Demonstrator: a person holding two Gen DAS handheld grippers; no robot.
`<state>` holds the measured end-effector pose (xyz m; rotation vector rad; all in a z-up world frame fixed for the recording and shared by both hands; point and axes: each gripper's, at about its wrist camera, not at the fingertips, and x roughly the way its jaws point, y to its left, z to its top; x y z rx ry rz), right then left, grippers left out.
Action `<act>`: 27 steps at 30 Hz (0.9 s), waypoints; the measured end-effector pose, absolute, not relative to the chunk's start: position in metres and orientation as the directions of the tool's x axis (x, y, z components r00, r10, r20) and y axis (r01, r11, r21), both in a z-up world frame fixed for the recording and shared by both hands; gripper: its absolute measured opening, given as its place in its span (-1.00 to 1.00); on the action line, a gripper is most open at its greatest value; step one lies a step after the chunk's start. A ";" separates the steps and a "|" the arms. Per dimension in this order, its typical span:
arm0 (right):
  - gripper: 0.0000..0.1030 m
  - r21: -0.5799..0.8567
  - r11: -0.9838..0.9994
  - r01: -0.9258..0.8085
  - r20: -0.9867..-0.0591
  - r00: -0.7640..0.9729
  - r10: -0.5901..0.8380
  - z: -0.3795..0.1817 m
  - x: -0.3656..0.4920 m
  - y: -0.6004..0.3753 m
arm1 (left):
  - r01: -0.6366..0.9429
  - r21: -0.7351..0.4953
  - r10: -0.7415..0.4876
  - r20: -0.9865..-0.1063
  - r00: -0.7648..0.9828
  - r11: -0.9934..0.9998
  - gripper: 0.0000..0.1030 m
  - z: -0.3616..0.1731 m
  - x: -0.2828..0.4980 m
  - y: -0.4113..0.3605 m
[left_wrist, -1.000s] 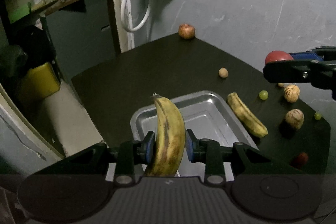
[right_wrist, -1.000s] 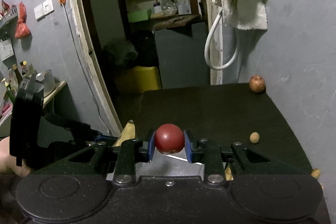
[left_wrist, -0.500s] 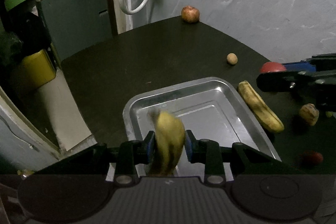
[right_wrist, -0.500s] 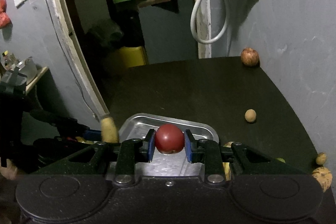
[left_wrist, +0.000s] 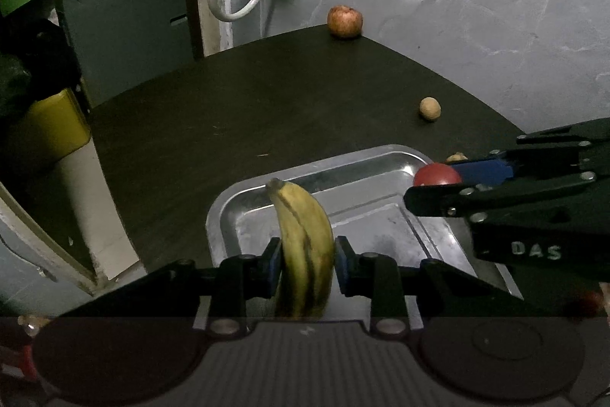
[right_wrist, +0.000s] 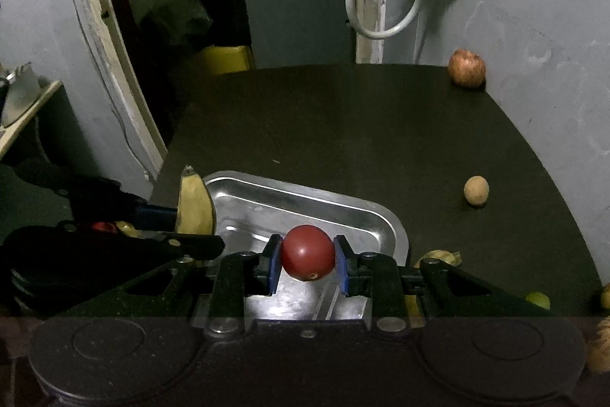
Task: Organize fruits
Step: 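Carry the banana in the left gripper and the tomato in the right gripper over the metal tray, then open the left gripper to drop the banana while the right gripper releases the tomato into the tray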
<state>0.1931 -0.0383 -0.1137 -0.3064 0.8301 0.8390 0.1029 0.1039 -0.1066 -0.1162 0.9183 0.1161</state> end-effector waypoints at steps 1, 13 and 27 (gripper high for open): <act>-0.42 0.067 0.648 -0.758 -0.755 0.386 0.530 -0.117 0.195 -0.036 | -0.149 -0.051 0.050 -0.798 0.601 0.987 -0.40 -0.108 0.105 0.104; -0.41 0.013 0.642 -0.767 -0.799 0.378 0.468 -0.148 0.203 -0.024 | -0.177 -0.080 0.040 -0.808 0.587 0.981 -0.39 -0.121 0.113 0.114; -0.26 0.028 0.639 -0.768 -0.798 0.368 0.477 -0.149 0.204 -0.027 | -0.204 -0.095 0.053 -0.784 0.619 0.974 0.04 -0.115 0.115 0.122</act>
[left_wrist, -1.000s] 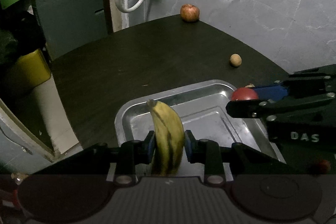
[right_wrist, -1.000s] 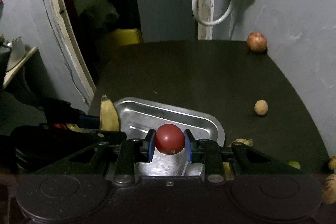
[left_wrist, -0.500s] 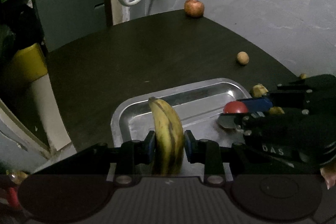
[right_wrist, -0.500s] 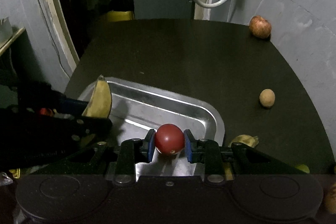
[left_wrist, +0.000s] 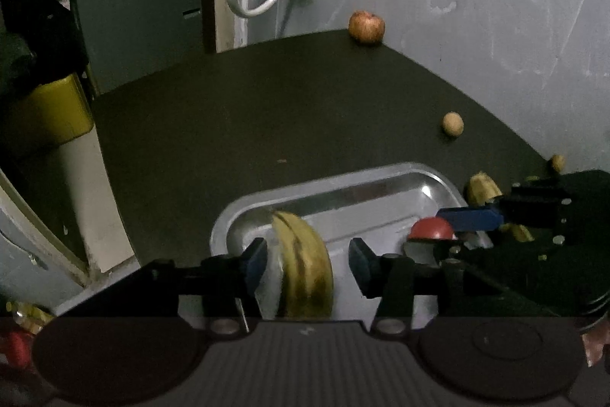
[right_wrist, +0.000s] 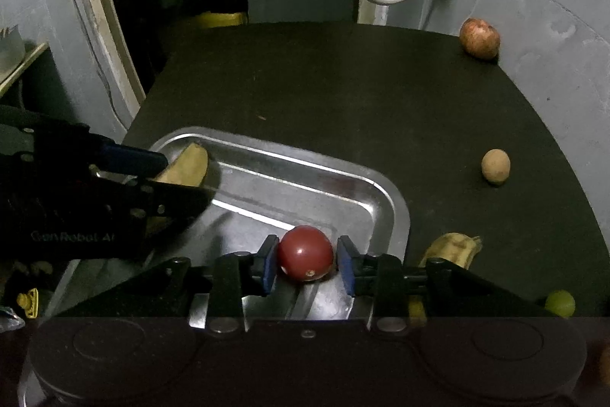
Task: Organize fruits
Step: 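Open the left gripper to drop the banana while the right gripper releases the tomato into the tray, then withdraw both grippers from the tray toward the remaining fruits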
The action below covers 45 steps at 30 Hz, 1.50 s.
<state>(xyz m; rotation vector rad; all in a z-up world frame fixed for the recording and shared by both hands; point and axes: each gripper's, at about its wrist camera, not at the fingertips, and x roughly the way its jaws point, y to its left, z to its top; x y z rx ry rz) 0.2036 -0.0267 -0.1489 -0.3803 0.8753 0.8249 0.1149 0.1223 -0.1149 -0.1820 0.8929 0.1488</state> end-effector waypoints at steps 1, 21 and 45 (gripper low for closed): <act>-0.25 0.029 0.640 -0.768 -0.796 0.370 0.480 -0.147 0.203 -0.028 | -0.206 -0.096 0.055 -0.780 0.623 0.974 0.06 -0.113 0.115 0.123; 0.97 0.064 0.725 -0.686 -0.621 0.541 0.567 -0.039 0.177 -0.105 | -0.236 -0.127 0.089 -0.679 0.729 0.963 0.94 -0.030 0.094 0.109; 0.99 0.215 0.831 -0.514 -0.632 0.575 0.519 -0.022 0.079 -0.267 | -0.102 -0.133 -0.024 -0.712 0.702 0.986 0.99 -0.027 0.052 0.018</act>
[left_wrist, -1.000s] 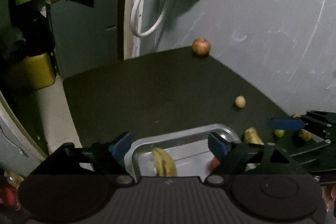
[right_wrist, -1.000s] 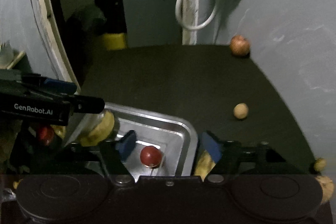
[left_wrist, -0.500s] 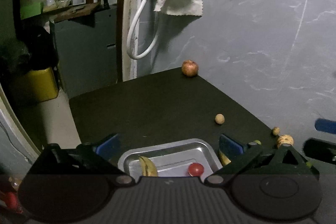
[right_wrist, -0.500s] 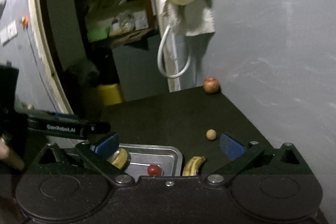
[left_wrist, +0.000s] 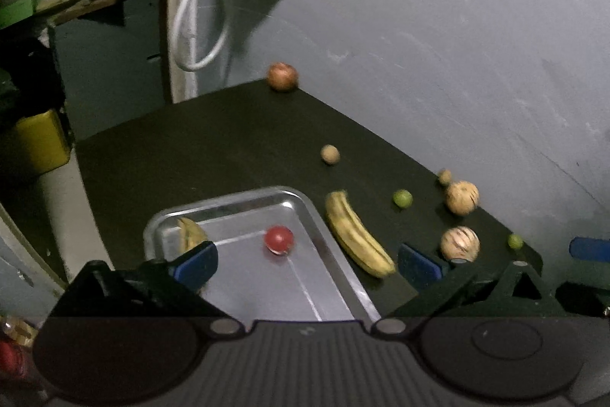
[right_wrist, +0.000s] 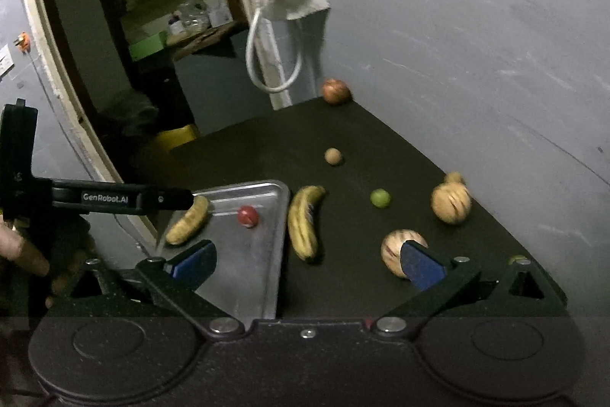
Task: Organize fruits
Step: 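Withdraw both grippers from the tray toward the remaining fruits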
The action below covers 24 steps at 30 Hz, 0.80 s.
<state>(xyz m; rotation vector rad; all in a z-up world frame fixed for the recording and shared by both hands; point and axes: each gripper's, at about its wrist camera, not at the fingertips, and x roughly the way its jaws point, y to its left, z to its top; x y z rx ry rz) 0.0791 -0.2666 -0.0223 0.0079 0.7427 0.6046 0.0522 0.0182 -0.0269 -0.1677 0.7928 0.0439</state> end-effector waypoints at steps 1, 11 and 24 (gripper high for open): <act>0.99 0.203 0.836 -0.510 -0.632 0.584 0.510 -0.024 0.076 -0.270 | -0.094 -0.130 -0.027 -0.715 0.698 0.987 0.99 -0.028 0.051 0.014; 0.99 0.214 0.858 -0.468 -0.612 0.620 0.491 -0.035 0.068 -0.296 | -0.008 -0.077 -0.050 -0.725 0.687 0.997 0.99 -0.021 0.053 -0.021; 0.99 0.261 0.861 -0.437 -0.619 0.608 0.496 -0.049 0.076 -0.300 | 0.003 -0.031 -0.025 -0.744 0.668 1.000 0.99 -0.017 0.057 -0.019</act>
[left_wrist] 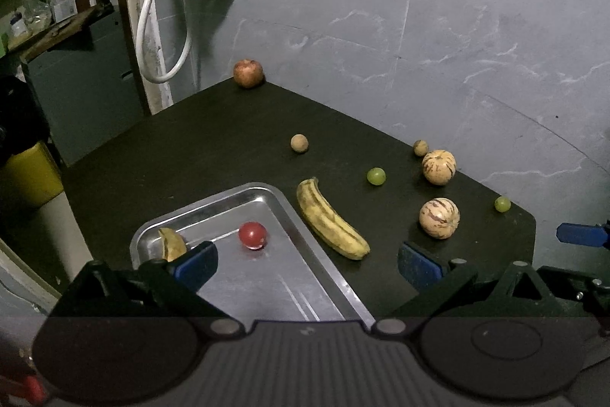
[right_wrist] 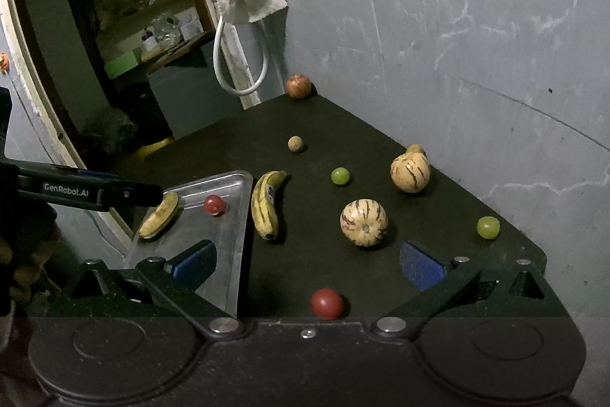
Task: Organize fruits
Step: 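Withdraw both grippers from the tray toward the remaining fruits, then grasp the small brown round fruit with the left gripper while the right gripper grasps a striped melon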
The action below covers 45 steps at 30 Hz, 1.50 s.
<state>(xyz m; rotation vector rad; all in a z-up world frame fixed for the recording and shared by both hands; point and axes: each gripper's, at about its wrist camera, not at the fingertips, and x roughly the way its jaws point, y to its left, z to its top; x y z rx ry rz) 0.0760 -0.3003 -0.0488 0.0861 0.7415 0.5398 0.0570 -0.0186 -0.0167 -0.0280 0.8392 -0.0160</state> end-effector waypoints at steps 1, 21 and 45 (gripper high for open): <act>0.99 0.259 0.863 -0.434 -0.620 0.610 0.493 -0.049 0.076 -0.300 | 0.006 -0.032 -0.028 -0.744 0.668 0.999 0.99 -0.017 0.059 -0.018; 0.99 0.198 0.939 -0.282 -0.689 0.642 0.338 -0.057 0.102 -0.261 | 0.183 -0.079 -0.179 -0.756 0.630 0.980 0.99 -0.048 0.141 0.014; 0.95 0.130 0.986 -0.104 -0.742 0.649 0.167 -0.087 0.166 -0.218 | 0.378 -0.070 -0.284 -0.787 0.548 0.923 0.79 -0.123 0.304 0.013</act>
